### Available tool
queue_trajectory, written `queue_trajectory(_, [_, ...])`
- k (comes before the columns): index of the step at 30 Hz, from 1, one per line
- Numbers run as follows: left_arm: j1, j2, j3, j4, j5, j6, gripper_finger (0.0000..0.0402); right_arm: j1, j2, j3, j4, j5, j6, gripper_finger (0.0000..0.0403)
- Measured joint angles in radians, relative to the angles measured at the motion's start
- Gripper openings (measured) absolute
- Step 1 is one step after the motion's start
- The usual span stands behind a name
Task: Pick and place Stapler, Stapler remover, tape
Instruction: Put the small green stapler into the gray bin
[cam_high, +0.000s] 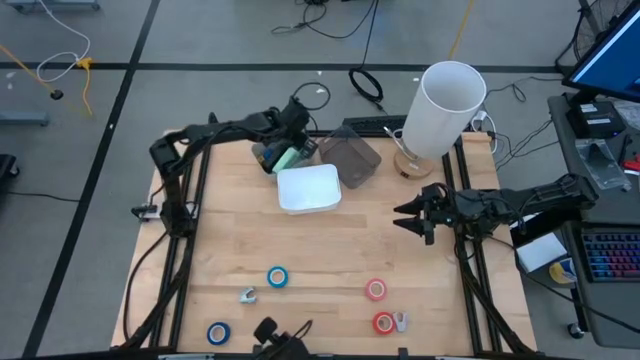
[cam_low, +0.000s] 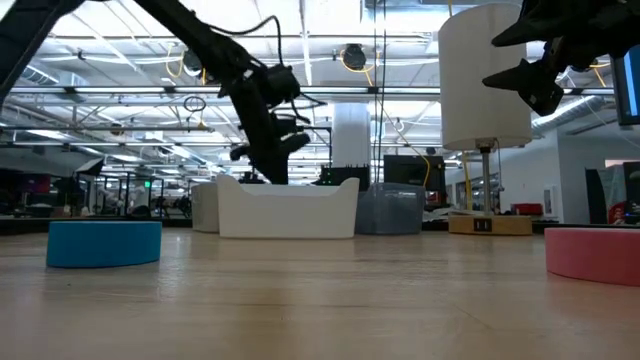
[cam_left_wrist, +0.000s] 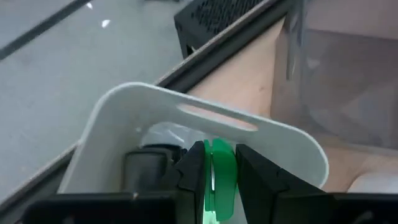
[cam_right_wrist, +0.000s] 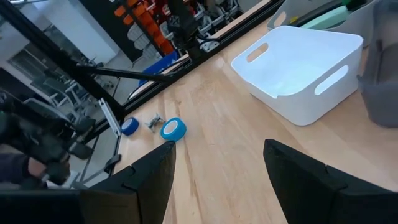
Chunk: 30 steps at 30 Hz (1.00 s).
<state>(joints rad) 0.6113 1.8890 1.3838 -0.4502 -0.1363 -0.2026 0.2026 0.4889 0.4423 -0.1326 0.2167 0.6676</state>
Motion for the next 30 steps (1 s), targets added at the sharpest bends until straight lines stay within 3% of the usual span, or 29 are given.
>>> queue_trajectory(11, [-0.006,0.038,0.0,0.015,0.008,-0.086,0.0079,-0.001,0.0,0.0,-0.003,0.026,0.005,0.0238])
queue_trajectory(30, [-0.006,0.037,0.0,-0.005,-0.007,-0.081,0.0094,-0.001,0.0,0.0,-0.003,0.019,0.002,0.0238])
